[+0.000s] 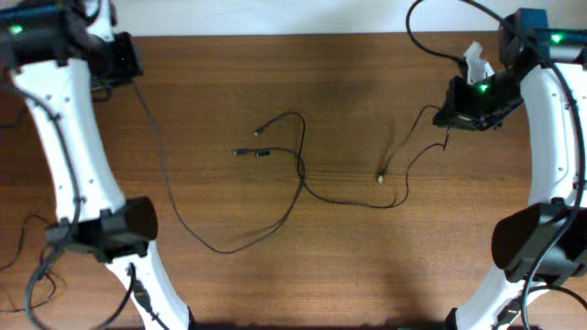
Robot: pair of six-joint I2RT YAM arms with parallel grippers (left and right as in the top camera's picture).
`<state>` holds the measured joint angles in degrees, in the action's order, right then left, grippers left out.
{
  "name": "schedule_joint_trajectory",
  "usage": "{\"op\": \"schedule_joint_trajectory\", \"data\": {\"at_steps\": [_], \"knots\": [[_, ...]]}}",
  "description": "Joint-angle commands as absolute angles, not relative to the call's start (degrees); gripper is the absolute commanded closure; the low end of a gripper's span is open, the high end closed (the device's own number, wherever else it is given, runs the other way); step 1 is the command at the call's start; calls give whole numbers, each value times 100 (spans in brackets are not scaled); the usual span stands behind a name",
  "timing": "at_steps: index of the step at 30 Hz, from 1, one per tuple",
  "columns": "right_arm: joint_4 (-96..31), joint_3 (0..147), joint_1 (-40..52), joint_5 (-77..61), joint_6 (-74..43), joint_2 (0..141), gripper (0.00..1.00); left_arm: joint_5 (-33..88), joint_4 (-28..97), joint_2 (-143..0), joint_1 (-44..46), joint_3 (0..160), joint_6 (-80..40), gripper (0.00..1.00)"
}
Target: Untangle cables
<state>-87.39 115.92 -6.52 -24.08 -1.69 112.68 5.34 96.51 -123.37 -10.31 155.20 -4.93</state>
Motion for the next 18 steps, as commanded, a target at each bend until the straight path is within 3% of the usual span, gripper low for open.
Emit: {"op": "schedule_joint_trajectory", "data": {"at_steps": [1,4,9,10,11,12,14,18], "knots": [[-8626,11367,-596,-2327,-215,11290,82,467,9671,-12772,-624,15198,-344,97],[-8608,11367,-596,-2324,-215,11301,76,440,9671,-13152,-305,14650,-270,78],[-8608,11367,-596,-2324,-215,11301,75,110,8901,-13378,-217,12932,-272,75],[-8604,11367,-596,-2324,-213,11301,61,130,8556,-13382,-215,12505,-272,61],[-8604,11367,-596,-2324,-211,11301,29,156,8331,-13382,-200,12256,-272,21],[-8604,11367,-596,-2311,-211,11301,5,397,8165,-13382,-196,12090,-272,1],[-8608,11367,-596,-2180,-213,11301,1,888,8167,-13369,-196,12175,-54,0],[-8606,11367,-596,-2178,-213,11301,1,3553,8729,-13360,-163,12667,2123,1]]}}
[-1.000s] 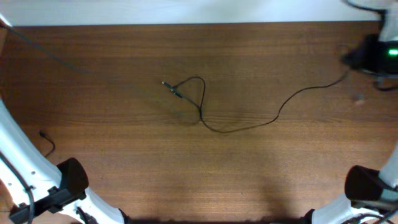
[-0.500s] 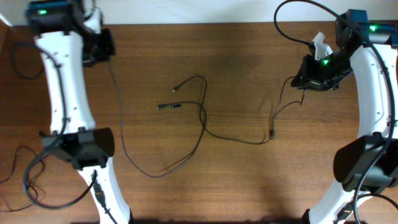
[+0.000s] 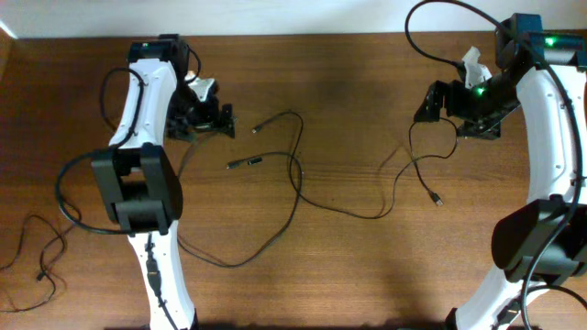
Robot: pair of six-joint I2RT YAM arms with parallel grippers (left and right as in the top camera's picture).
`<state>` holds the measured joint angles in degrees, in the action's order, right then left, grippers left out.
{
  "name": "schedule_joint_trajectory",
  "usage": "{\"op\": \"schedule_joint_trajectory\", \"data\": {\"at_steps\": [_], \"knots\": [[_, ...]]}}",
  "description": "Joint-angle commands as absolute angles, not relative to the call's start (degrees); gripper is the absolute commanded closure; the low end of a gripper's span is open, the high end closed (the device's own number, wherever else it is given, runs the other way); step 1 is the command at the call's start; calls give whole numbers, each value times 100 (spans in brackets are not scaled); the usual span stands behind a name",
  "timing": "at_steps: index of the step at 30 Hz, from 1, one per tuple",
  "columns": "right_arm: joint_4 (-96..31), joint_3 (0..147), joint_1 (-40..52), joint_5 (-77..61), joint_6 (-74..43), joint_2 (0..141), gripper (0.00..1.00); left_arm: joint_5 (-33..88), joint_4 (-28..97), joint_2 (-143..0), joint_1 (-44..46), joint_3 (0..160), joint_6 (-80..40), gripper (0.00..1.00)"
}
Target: Untangle cables
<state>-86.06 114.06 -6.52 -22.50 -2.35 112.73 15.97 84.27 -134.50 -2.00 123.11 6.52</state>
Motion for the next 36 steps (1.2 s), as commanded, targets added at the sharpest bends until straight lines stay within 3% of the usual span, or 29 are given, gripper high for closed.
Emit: {"op": "schedule_joint_trajectory", "data": {"at_steps": [1,5,7,11,16,24,31,32,33,34,36], "knots": [[-8606,11367,-596,-2178,-213,11301,1,3763,8772,-13347,-102,12693,2161,0],[-8606,11367,-596,-2178,-213,11301,1,3496,8779,-13349,676,12685,1337,24],[-8606,11367,-596,-2178,-213,11301,1,2460,8674,-13349,1238,12682,370,27],[-8606,11367,-596,-2176,-211,11301,1,1044,8440,-13397,2303,12678,-860,54],[-8602,11367,-596,-2174,-211,11301,1,-10,8211,-13544,2755,12525,-1927,59],[-8608,11367,-596,-2176,-211,11301,1,-8,7295,-13544,3098,11330,-2805,59],[-8606,11367,-596,-2174,-211,11301,1,123,6466,-13544,3098,10593,-2829,63],[-8606,11367,-596,-2176,-211,11301,1,121,6335,-13544,3098,10475,-2829,66],[-8604,11367,-596,-2176,-211,11301,1,123,6296,-13544,3098,10414,-2825,89],[-8604,11367,-596,-2174,-211,11301,1,128,6324,-13544,3098,10414,-2808,100],[-8580,11367,-596,-2176,-211,11301,1,172,6342,-13472,3114,10514,-2377,100]]}}
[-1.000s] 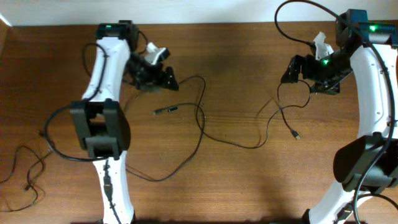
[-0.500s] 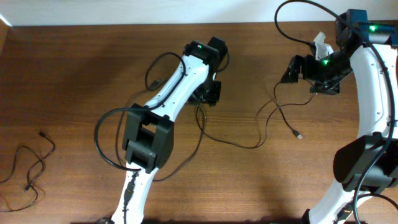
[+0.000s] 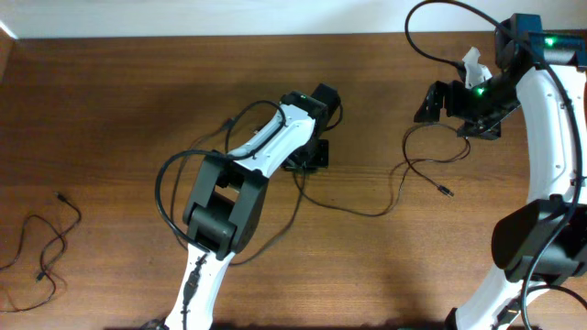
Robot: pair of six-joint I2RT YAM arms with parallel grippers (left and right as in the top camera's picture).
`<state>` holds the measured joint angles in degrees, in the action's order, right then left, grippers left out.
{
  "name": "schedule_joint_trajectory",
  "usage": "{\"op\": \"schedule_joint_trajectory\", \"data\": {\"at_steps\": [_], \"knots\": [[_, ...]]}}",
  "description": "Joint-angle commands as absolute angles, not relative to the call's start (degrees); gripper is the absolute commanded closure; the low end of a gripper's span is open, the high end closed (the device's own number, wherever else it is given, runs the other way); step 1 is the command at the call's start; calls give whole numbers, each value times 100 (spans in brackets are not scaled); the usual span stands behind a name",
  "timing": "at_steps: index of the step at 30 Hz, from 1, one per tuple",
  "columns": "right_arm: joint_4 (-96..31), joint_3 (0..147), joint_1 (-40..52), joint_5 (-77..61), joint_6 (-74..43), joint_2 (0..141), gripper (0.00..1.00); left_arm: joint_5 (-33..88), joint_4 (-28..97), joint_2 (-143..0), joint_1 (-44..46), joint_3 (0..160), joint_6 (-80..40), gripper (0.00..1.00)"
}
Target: Untangle cables
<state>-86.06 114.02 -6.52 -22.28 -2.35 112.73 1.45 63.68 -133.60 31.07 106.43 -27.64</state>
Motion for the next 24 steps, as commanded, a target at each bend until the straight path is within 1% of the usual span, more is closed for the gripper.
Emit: {"op": "schedule_joint_trajectory", "data": {"at_steps": [1,4,7,8,12,13,16,17,19,21,24], "knots": [[-8556,11367,-596,-2176,-213,11301,1,207,6383,-13386,3114,10667,-2176,100],[-8523,11367,-596,-2176,-213,11301,1,847,6683,-12811,3105,11380,-1238,100],[-8455,11367,-596,-2176,-213,11301,1,1848,7074,-12090,3096,12162,56,100],[-8433,11367,-596,-2178,-213,11301,1,1981,7260,-11826,3096,12401,386,100],[-8412,11367,-596,-2178,-213,11301,1,1957,7627,-10890,2982,12619,1212,100],[-8412,11367,-596,-2178,-213,11301,1,1925,7688,-10803,2904,12619,1216,100],[-8412,11367,-596,-2178,-213,11301,2,1988,8121,-10731,2265,12610,1527,100],[-8412,11367,-596,-2180,-213,11301,1,2521,8285,-10781,2073,12608,1859,100],[-8412,11367,-596,-2182,-213,11301,1,4261,8543,-10881,1841,12599,2764,100],[-8418,11367,-596,-2182,-215,11301,1,5804,8927,-10980,1793,12599,3754,100],[-8420,11367,-596,-2182,-215,11301,1,6724,8871,-11026,1772,12599,3745,100]]}}
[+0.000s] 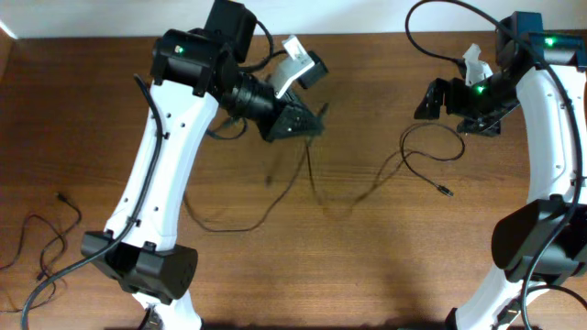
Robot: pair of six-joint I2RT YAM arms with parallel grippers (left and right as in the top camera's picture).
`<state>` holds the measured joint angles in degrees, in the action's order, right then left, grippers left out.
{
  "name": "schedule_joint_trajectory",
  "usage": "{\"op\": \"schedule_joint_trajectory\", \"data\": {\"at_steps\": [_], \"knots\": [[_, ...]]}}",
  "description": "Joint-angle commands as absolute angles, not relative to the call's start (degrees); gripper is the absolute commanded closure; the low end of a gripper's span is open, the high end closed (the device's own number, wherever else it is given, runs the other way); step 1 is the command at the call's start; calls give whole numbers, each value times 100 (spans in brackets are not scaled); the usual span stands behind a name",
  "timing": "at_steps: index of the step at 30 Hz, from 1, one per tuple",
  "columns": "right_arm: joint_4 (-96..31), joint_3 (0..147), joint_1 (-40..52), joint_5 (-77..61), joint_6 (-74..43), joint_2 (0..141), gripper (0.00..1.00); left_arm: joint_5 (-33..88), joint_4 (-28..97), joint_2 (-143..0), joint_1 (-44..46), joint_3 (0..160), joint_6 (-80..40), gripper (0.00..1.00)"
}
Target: Untangle cables
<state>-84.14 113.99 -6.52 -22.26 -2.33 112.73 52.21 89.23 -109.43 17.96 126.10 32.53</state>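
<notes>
A thin black cable (240, 225) runs across the middle of the table in the overhead view. My left gripper (310, 122) is shut on it, and a strand (311, 170) hangs from the gripper down to the wood. From there the cable trails right toward my right gripper (425, 104), which is shut on a looped black cable (424, 157). That loop ends in a small plug (446, 192) lying on the table. Whether the two stretches are one cable or still crossed near the middle is too fine to tell.
Another thin black cable (41, 246) lies coiled at the far left edge of the brown wooden table (367, 275). The left arm's white links (156, 174) stretch from the near edge up across the left half. The right arm (550, 119) stands along the right edge.
My left gripper was low on the tangle at the table's middle; now it is raised and slightly farther back, with a cable strand hanging from it. The right gripper and plug stayed put.
At first the left arm was at the far left edge and the tangle lay mid-table, the right gripper holding one end. Then the plug had shifted right and the left gripper was beside the tangle. It then sat on the tangle, and now holds a strand up.
</notes>
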Motion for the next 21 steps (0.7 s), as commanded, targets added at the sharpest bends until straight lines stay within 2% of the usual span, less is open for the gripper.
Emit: {"op": "schedule_joint_trajectory", "data": {"at_steps": [1,4,5,6,8,9,10,15,20,21], "knots": [[-8420,11367,-596,-2182,-215,11301,1,6740,8676,-11026,1684,12599,3380,100],[-8436,11367,-596,-2182,-213,11301,1,6755,8038,-11026,1221,12599,2174,100],[-8438,11367,-596,-2182,-213,11301,1,6254,7634,-11026,816,12599,1313,100],[-8442,11367,-596,-2182,-213,11301,1,5448,7542,-11026,615,12599,784,100],[-8455,11367,-596,-2180,-213,11301,1,2888,7607,-11026,228,12599,-237,100],[-8453,11367,-596,-2180,-213,11301,1,1201,7765,-11032,51,12580,-722,100],[-8444,11367,-596,-2180,-213,11301,1,443,7902,-11045,-21,12540,-819,100],[-8366,11367,-596,-2180,-213,11301,1,-49,7802,-11340,-43,11631,-816,100],[-8348,11367,-596,-2176,-189,11301,1,-950,6147,-11598,-60,9924,-733,100],[-8335,11367,-596,-2176,-189,11301,1,-950,5894,-11629,-60,9675,-510,93]]}}
